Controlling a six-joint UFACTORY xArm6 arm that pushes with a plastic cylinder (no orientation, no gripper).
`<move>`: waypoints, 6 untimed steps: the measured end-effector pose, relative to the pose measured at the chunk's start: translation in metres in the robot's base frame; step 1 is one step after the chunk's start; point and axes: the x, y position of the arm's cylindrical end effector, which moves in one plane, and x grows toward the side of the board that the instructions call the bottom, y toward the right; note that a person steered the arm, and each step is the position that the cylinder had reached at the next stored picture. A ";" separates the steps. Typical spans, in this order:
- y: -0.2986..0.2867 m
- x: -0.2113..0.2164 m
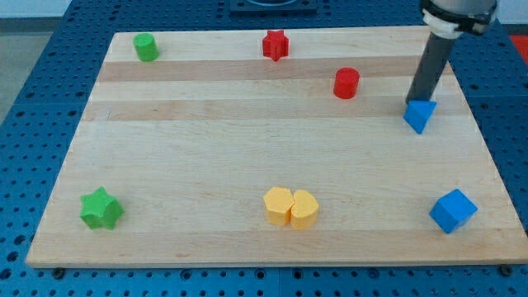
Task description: Point at the yellow heart
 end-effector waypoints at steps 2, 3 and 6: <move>0.000 0.049; 0.000 0.072; 0.000 0.120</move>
